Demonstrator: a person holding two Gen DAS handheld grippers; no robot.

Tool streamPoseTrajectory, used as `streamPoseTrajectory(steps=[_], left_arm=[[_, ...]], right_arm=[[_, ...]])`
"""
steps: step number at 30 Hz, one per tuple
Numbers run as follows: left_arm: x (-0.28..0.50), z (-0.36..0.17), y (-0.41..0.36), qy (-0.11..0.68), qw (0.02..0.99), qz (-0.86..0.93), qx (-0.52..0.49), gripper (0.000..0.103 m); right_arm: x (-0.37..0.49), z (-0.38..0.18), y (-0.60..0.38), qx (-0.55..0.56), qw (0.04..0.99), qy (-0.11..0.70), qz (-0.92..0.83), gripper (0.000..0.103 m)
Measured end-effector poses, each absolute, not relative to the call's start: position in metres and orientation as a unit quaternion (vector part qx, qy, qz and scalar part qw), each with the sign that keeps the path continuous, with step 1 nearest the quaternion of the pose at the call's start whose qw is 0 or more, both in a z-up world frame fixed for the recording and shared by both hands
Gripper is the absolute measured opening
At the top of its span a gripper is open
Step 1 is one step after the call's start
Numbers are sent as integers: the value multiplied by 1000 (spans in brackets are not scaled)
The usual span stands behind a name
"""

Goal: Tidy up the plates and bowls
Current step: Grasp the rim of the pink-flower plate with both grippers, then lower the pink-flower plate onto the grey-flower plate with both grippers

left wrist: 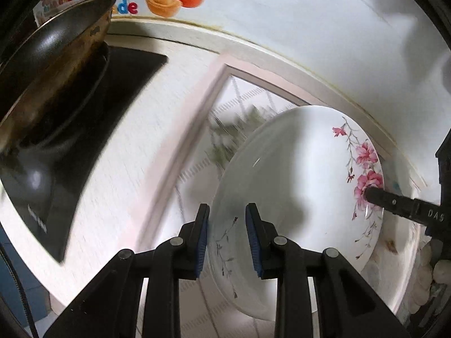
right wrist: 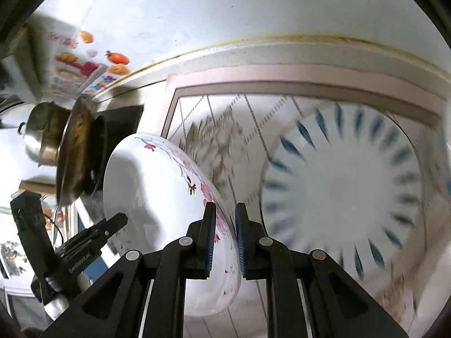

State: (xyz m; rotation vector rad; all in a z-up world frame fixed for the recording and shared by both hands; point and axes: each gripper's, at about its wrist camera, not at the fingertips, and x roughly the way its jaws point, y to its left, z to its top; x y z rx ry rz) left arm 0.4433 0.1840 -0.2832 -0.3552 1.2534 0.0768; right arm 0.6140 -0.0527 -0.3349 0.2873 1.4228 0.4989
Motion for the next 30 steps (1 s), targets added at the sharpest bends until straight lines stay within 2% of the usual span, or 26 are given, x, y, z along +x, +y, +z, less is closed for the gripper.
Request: streamPoseTrajectory(steps=[7, 15, 30], left_arm=[[400, -270, 113, 594, 794, -21, -129, 23], [375, -289, 48, 621, 772, -77, -114, 23], [360, -324, -6, 657, 746, -93, -60, 23]], right_arm=[[531, -316, -127, 136, 716, 654, 205, 16], [458, -330, -210, 171, 705, 669, 161, 16], [418, -366, -271, 218, 697, 674, 112, 16]])
